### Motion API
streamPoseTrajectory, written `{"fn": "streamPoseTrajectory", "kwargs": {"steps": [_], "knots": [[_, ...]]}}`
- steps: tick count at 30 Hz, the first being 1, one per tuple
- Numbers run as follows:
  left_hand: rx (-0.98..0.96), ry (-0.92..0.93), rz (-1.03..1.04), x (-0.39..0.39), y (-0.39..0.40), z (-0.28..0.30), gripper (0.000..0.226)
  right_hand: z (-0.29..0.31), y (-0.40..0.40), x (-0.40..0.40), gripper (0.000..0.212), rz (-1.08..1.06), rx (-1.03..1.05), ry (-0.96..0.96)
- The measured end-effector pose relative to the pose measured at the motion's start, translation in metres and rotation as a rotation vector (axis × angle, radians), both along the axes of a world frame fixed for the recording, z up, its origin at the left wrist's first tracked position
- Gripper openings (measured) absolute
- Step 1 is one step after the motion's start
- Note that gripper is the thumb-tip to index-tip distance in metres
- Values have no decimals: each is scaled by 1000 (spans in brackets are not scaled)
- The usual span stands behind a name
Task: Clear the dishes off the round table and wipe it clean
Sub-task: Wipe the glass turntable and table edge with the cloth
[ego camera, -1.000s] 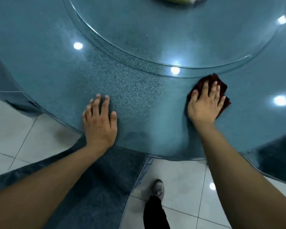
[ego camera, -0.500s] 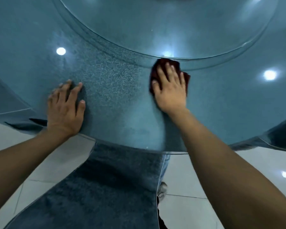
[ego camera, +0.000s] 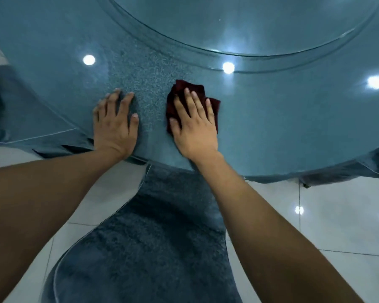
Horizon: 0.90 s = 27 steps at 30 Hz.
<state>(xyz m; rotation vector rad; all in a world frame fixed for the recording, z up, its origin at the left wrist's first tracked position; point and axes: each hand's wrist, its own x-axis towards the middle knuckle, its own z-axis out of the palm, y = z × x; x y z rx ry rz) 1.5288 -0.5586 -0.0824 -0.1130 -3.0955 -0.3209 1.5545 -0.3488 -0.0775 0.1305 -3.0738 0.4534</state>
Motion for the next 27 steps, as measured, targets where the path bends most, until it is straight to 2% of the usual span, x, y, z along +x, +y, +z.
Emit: {"fn": "streamPoseTrajectory", "kwargs": {"steps": [2, 6, 8, 10, 12, 15, 18, 20, 24, 27], "knots": [[12, -8, -9, -1, -1, -1, 55, -2, 44, 5, 59, -56, 21, 5], [32, 23, -13, -1, -3, -2, 55, 0, 152, 33, 63, -487, 68, -28], [43, 31, -5, -2, -4, -2, 55, 2, 161, 38, 64, -642, 52, -47], [42, 40, -7, -2, -5, -4, 55, 2, 119, 35, 65, -682, 41, -35], [50, 21, -16, -2, -4, -5, 55, 3, 50, 37, 63, -499, 43, 37], [33, 31, -19, -2, -8, -5, 56, 3, -51, 55, 58, -77, -6, 8], [25, 51, -38, -3, -7, -7, 56, 1, -44, 60, 55, 84, -41, 30], [49, 41, -43, -3, -5, -7, 55, -3, 16, 71, 56, -58, 16, 15], [45, 46, -30, -2, -8, -6, 54, -3, 172, 117, 64, -537, 86, -23], [33, 47, -22, -2, -5, -5, 55, -1, 189, 125, 62, -713, 49, -47]]}}
